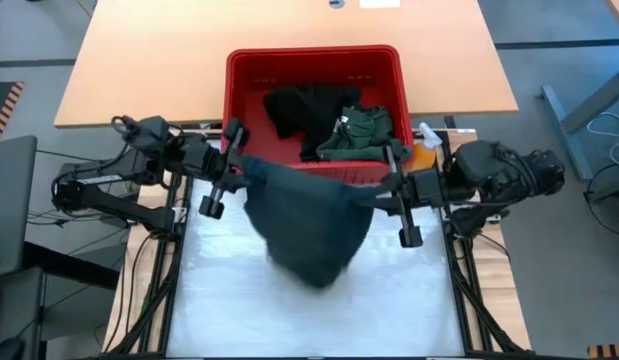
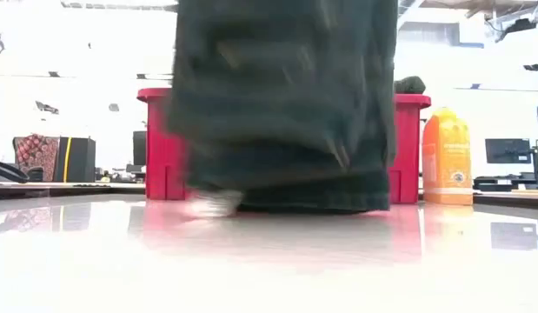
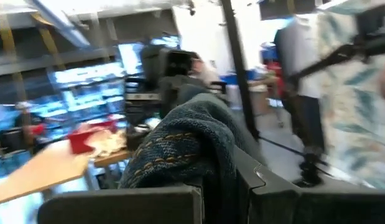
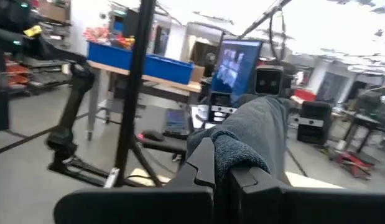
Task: Fold laundry
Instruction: Fold the black pants
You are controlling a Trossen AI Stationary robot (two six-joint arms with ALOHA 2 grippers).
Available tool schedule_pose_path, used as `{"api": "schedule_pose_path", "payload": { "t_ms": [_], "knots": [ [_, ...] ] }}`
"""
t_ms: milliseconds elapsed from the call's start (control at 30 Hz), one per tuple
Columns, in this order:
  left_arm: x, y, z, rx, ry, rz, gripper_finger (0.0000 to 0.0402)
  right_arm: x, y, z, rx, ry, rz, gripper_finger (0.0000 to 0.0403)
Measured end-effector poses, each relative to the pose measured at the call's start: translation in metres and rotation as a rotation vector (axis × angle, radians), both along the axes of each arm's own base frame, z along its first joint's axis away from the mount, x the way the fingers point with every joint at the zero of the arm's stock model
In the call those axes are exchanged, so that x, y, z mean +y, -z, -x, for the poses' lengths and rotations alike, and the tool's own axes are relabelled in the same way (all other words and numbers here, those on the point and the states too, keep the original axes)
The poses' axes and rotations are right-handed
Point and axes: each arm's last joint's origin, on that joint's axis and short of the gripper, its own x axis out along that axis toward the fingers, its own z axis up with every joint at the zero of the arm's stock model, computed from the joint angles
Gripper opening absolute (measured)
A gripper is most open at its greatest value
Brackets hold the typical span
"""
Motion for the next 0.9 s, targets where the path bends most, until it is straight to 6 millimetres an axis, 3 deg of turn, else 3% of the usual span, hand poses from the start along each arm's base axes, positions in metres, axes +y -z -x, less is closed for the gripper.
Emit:
{"api": "schedule_pose_path", "payload": {
  "t_ms": [200,433,567,767,900],
  "knots": [
    [-0.019,0.028,-0.003,0.299,0.148,0.042,0.0011,0.029,0.026,-0.004,0.163,-0.112,-0.093,0.0021],
    [-0.054,0.103,-0.017,0.617,0.263,0.218,0.0006,0.063,0.095,-0.020,0.285,-0.165,-0.429,0.0021],
    [-0.064,0.134,-0.020,0.660,0.297,0.354,0.0007,0.072,0.116,-0.021,0.270,-0.191,-0.619,0.0021],
    [-0.061,0.159,-0.022,0.693,0.238,0.462,0.0007,0.081,0.133,-0.017,0.273,-0.077,-0.785,0.0021],
    [-0.052,0.166,-0.024,0.721,0.198,0.525,0.0007,0.089,0.150,-0.002,0.269,0.032,-0.898,0.0021]
  ]
}}
